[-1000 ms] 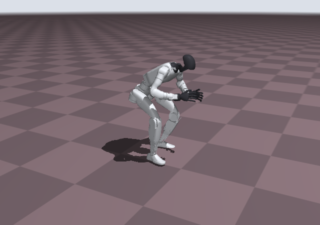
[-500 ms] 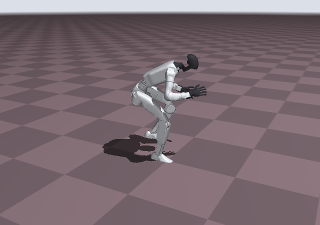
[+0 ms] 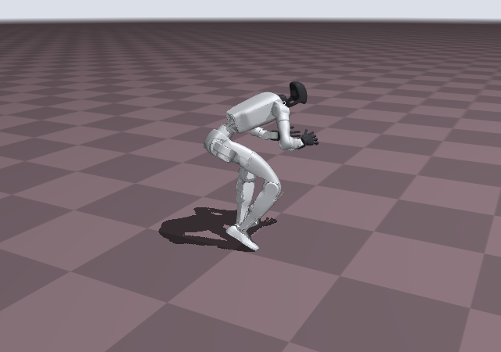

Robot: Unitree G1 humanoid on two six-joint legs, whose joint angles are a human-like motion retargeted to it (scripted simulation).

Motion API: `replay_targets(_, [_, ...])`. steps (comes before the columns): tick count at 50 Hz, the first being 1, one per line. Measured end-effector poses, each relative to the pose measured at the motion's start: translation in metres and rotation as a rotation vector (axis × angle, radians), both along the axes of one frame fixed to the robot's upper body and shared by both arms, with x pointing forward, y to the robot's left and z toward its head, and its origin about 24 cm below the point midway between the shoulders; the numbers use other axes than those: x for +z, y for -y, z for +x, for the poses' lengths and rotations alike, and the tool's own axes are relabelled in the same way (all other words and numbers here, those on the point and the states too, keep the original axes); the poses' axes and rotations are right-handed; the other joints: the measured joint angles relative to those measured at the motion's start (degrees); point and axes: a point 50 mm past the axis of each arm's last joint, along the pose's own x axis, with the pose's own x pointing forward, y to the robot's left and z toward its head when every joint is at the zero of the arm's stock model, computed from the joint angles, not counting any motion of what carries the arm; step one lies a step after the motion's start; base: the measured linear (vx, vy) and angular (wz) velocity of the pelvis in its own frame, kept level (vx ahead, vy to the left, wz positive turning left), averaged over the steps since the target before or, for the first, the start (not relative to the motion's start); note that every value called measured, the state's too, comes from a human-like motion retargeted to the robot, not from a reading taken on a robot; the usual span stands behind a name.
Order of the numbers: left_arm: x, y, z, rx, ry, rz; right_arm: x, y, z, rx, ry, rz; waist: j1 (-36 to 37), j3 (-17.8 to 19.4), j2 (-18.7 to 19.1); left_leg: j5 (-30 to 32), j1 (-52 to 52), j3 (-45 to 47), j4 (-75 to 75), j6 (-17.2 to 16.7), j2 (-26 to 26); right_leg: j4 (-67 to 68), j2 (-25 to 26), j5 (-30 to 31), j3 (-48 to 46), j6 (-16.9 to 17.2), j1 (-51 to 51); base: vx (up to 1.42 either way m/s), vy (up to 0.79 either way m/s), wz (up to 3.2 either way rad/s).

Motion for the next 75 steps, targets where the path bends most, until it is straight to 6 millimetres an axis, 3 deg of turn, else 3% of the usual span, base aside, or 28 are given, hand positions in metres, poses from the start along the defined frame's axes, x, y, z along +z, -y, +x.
replay_targets(2, [0.002, 0.004, 0.001, 0.039, 0.010, 0.034, -0.005, 0.005, 0.002, 0.001, -0.025, 0.022, 0.3, 0.0, 1.8, -1.1, 0.6, -4.2, 2.3, -1.1, -0.4, -3.7, 5.1, -1.8, 0.6, 2.4, 0.0, 0.29, -0.18, 0.87])
replay_targets(3, [0.006, 0.005, 0.003, 0.085, 0.013, 0.046, -0.003, 0.009, -0.001, 0.011, -0.013, 0.042, 0.1, 0.0, 4.7, -1.0, -1.5, -8.0, 3.9, -1.0, -1.5, -6.7, 6.0, -3.0, -1.5, 2.9, 0.0, 0.26, -0.16, 0.81])
replay_targets(5, [0.010, 0.015, -0.002, 0.021, 0.055, 0.074, -0.008, 0.011, 0.004, -0.004, -0.049, 0.045, 2.0, 0.0, 2.8, -2.7, 2.2, -7.4, 3.5, -3.0, -0.2, -16.6, 10.5, -3.2, -0.1, 5.1, 0.0, 0.32, -0.14, 0.28])
replay_targets(7, [0.022, 0.017, -0.002, 0.074, 0.084, 0.090, 0.000, 0.016, -0.001, 0.003, -0.001, 0.066, 1.9, 0.0, 6.9, -2.1, -2.0, -12.8, 5.1, -2.2, -1.9, -28.8, 11.8, -1.9, -4.4, 6.0, 0.0, 0.27, -0.15, 0.40])
replay_targets(8, [0.023, 0.021, -0.006, 0.016, 0.119, 0.104, -0.001, 0.013, 0.003, -0.010, -0.018, 0.057, 2.7, 0.0, 3.7, -3.1, 0.8, -9.9, 3.7, -3.7, -0.7, -36.8, 15.4, 0.1, -0.9, 8.2, 0.0, 0.44, -0.14, -0.14])
replay_targets(10, [0.025, 0.019, -0.010, 0.079, 0.205, 0.165, -0.006, 0.002, -0.005, 0.123, -0.023, 0.069, 2.9, 0.0, 0.0, -4.0, 0.1, -8.1, 9.7, -2.1, 0.4, -48.1, 20.8, 3.5, 5.7, 13.3, 0.0, 0.51, -0.14, 0.30])
replay_targets(12, [0.036, 0.021, -0.018, 0.014, 0.242, 0.117, 0.010, 0.008, -0.002, 0.018, 0.041, 0.080, -0.3, 0.0, 0.3, -4.1, -0.1, -8.5, 2.9, -5.0, -4.3, -60.0, 21.5, 12.7, 10.8, 17.2, 0.0, 0.35, -0.22, 2.07])
replay_targets(14, [0.038, 0.022, -0.022, -0.046, 0.257, 0.090, 0.013, 0.007, -0.002, 0.021, 0.053, 0.087, -1.9, 0.0, 0.7, -4.7, -0.6, -9.6, 3.0, -4.8, -6.4, -61.6, 21.5, 18.0, 13.1, 19.1, 0.0, 0.42, -0.23, 1.64])
replay_targets(16, [0.034, 0.021, -0.020, -0.080, 0.232, 0.089, 0.012, 0.006, -0.001, 0.024, 0.041, 0.086, -1.8, 0.0, 1.2, -6.1, 0.2, -11.0, 3.7, -4.5, -6.5, -58.7, 21.1, 18.7, 11.5, 17.5, 0.0, 0.45, -0.25, 0.59])
replay_targets(18, [0.020, 0.018, -0.016, -0.187, 0.128, -0.002, 0.004, 0.006, 0.004, 0.017, -0.004, 0.103, -1.6, 0.0, 2.0, -8.1, 2.1, -12.6, 5.6, -4.0, -6.1, -52.1, 20.4, 14.7, 9.9, 13.4, 0.0, 0.51, -0.26, 0.29])
replay_targets(20, [0.002, 0.004, -0.012, -0.180, 0.061, -0.155, -0.003, 0.002, -0.003, 0.132, -0.012, 0.152, -0.2, 0.0, 1.0, -7.0, 0.6, -13.2, 13.7, -1.4, -3.8, -46.7, 21.1, 11.5, 8.9, 15.2, 0.0, 0.51, -0.26, 0.01])
replay_targets(23, [-0.001, -0.003, -0.005, -0.116, 0.028, 0.009, 0.006, 0.009, 0.000, 0.077, -0.006, 0.112, -0.7, 0.0, 2.4, -2.0, -1.8, -16.2, 15.7, -5.7, -4.4, -43.2, 19.7, 8.3, 6.2, 12.7, 0.0, 0.39, -0.29, 0.83])
replay_targets(25, [-0.011, -0.012, -0.006, -0.169, -0.039, -0.098, 0.005, 0.009, 0.000, 0.098, -0.027, 0.117, -1.5, 0.0, 1.6, 3.4, -3.9, -15.2, 20.9, -6.9, -4.1, -37.8, 18.0, 4.3, 6.4, 11.2, 0.0, 0.45, -0.26, 1.14])
replay_targets(30, [-0.033, -0.048, 0.001, 0.140, -0.127, -0.075, 0.001, 0.005, -0.003, 0.115, -0.027, 0.083, -3.5, 0.0, -3.5, 2.1, -3.9, -0.2, 20.7, -2.7, 2.4, -27.7, 13.7, -4.1, 10.2, 8.3, 0.1, 0.40, -0.23, 1.14])
replay_targets(35, [-0.033, -0.059, -0.007, 0.207, -0.098, -0.130, 0.011, -0.005, -0.007, 0.081, 0.055, 0.037, -3.7, 0.0, -4.4, 3.4, -3.9, 7.8, -2.3, -2.9, 0.8, -25.9, 10.7, -8.3, 7.5, 6.5, 1.6, 0.33, -0.15, 0.78])
replay_targets(39, [-0.017, -0.055, -0.012, 0.108, -0.018, -0.188, 0.031, -0.013, -0.016, 0.085, 0.160, 0.043, -0.4, 0.0, -5.8, 7.9, -3.6, 7.1, -22.2, -5.1, -1.0, -26.2, 12.2, -10.5, 4.5, 6.4, 0.5, 0.38, -0.07, -0.33])
replay_targets(43, [-0.005, -0.052, -0.015, -0.062, 0.048, -0.241, 0.036, -0.019, -0.022, 0.168, 0.181, 0.076, 1.3, 0.0, -8.5, 12.5, -3.0, 6.5, -23.9, -5.7, -0.3, -23.0, 12.6, -12.6, 3.9, 5.6, 0.4, 0.43, 0.02, -0.39])
replay_targets(45, [-0.006, -0.048, -0.009, -0.092, 0.013, -0.221, 0.030, -0.018, -0.017, 0.175, 0.135, 0.091, 1.0, 0.0, -8.4, 11.7, -3.1, 5.2, -18.7, -4.5, 0.0, -16.9, 10.8, -11.1, 4.0, 4.0, 0.0, 0.47, 0.11, 0.06])
replay_targets(47, [-0.012, -0.039, -0.002, -0.117, -0.023, -0.211, 0.013, -0.017, -0.007, 0.170, 0.041, 0.090, 0.8, 0.0, -6.7, 9.3, -1.8, 2.5, -13.1, -3.5, -0.2, -9.0, 9.1, -4.6, 4.6, 3.7, 0.0, 0.49, 0.17, 0.13])
replay_targets(50, [-0.022, -0.023, 0.007, -0.104, -0.077, -0.176, -0.018, -0.009, 0.007, 0.155, -0.120, 0.119, 0.5, 0.0, -3.4, 4.2, 1.5, -2.5, -5.0, -2.6, -0.7, 0.0, 11.9, 5.1, 8.7, 7.2, 0.0, 0.50, 0.13, 0.26])
replay_targets(52, [-0.019, -0.012, 0.009, -0.099, -0.069, -0.150, -0.033, -0.001, 0.013, 0.142, -0.190, 0.148, 0.5, 0.0, -1.4, 1.2, 3.1, -5.5, -1.1, -2.8, -0.5, 0.0, 15.2, 4.7, 9.6, 9.6, 0.0, 0.47, 0.06, 0.11])
replay_targets(55, [-0.003, 0.005, 0.006, -0.111, -0.005, -0.109, -0.046, 0.010, 0.016, 0.120, -0.246, 0.181, 1.4, 0.0, 0.1, -2.6, 5.2, -7.6, 2.8, -3.0, 0.9, -7.9, 14.9, 1.4, 5.9, 8.8, 0.0, 0.42, 0.07, -0.29])
replay_targets(58, [0.025, 0.018, -0.002, -0.117, 0.120, -0.056, -0.047, 0.017, 0.015, 0.110, -0.242, 0.204, 2.0, 0.0, 0.1, -4.7, 5.4, -7.7, 4.6, -3.1, 2.4, -24.6, 15.4, 1.7, 0.1, 8.8, 0.0, 0.39, 0.05, -0.41])
replay_targets(61, [0.056, 0.023, -0.014, -0.077, 0.229, -0.036, -0.036, 0.036, 0.008, 0.048, -0.160, 0.233, 0.8, 0.0, 1.3, -6.5, 3.8, -6.8, 7.6, -2.3, 1.4, -43.7, 17.4, 2.6, -1.2, 12.3, 0.0, 0.42, 0.02, 0.40])
replay_targets(65, [0.088, 0.034, -0.038, -0.043, 0.437, 0.034, -0.024, 0.031, 0.006, 0.073, -0.132, 0.205, -5.8, 0.0, -0.2, -5.5, 2.0, -3.8, 6.6, -2.4, -4.5, -63.3, 17.9, 13.2, 5.8, 19.1, 0.0, 0.45, -0.09, 1.85])
replay_targets(68, [0.096, 0.036, -0.044, -0.011, 0.499, 0.039, -0.020, 0.024, 0.008, 0.096, -0.125, 0.195, -8.2, 0.0, 0.1, -5.0, 1.9, -3.7, 7.8, -1.9, -6.0, -62.7, 16.9, 19.1, 6.9, 19.3, 0.0, 0.43, -0.19, 1.11])
replay_targets(72, [0.089, 0.031, -0.039, -0.001, 0.459, 0.036, -0.020, 0.022, 0.006, 0.121, -0.121, 0.197, -6.0, 0.0, 1.7, -4.0, 2.3, -5.7, 12.3, -1.7, -3.1, -55.9, 17.6, 15.2, 4.6, 15.1, 0.0, 0.44, -0.26, -0.19])
replay_targets(75, [0.077, 0.015, -0.029, 0.098, 0.395, 0.055, -0.016, 0.023, -0.001, 0.167, -0.091, 0.219, -4.1, 0.0, 1.4, 0.9, 1.6, -6.0, 17.5, -3.1, -0.9, -50.8, 18.6, 11.5, 5.4, 14.3, 0.0, 0.48, -0.29, -0.05])
